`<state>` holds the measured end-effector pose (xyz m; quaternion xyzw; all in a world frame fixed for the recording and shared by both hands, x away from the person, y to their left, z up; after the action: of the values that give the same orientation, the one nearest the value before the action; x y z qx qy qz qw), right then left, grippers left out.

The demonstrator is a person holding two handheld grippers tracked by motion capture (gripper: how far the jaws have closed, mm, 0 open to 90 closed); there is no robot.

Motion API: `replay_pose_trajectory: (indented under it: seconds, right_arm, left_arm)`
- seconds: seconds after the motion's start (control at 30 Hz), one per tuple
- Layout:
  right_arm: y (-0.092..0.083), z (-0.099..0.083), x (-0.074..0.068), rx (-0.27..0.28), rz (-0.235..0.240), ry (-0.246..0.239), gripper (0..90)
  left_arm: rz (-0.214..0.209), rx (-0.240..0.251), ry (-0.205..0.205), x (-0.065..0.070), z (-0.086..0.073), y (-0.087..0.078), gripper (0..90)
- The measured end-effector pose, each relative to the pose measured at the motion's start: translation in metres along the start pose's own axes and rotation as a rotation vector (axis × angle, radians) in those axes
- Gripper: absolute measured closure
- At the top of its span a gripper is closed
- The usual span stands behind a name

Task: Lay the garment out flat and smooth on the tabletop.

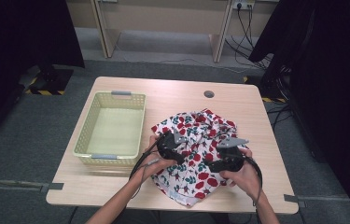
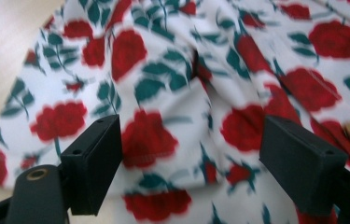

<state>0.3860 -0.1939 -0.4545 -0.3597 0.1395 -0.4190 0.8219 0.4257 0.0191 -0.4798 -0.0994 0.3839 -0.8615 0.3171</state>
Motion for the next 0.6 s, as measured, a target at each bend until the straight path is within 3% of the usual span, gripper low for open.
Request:
replay_pose_trajectory:
  seconds: [0.13, 0.27, 0.33, 0.47, 0.6]
  right_arm:
    - [0.007, -0.017, -0.019, -0.026, -0.006, -0.028, 27.2]
    - [0.009, -0.033, -0.026, -0.041, -0.014, -0.031, 27.1]
    - [0.006, -0.038, -0.024, -0.036, 0.001, -0.005, 27.1]
    - [-0.004, -0.049, -0.018, -0.035, 0.015, -0.018, 27.0]
    - [-0.02, -0.063, -0.007, -0.059, 0.023, -0.029, 26.9]
  left_arm:
    - [0.031, 0.008, 0.01, 0.005, -0.01, -0.004, 20.0]
    - [0.061, 0.014, 0.027, 0.01, -0.017, -0.01, 20.0]
    - [0.064, 0.025, 0.013, 0.012, -0.022, -0.014, 19.9]
    - [0.047, 0.04, -0.007, 0.02, -0.033, -0.023, 19.8]
    - [0.047, 0.032, 0.023, 0.031, -0.044, -0.035, 18.9]
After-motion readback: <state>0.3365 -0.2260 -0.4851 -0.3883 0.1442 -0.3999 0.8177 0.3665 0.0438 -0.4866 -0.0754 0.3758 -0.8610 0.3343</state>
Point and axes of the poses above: each handheld gripper's, and its own axes: y roughly forward along the jaws, z roughly out of its top, x roughly to its right, the point moved 2 cm from there along y, roughly forward along the jaws, and after that the axes turned 6 degrees about -z, right-handed, at the moved point
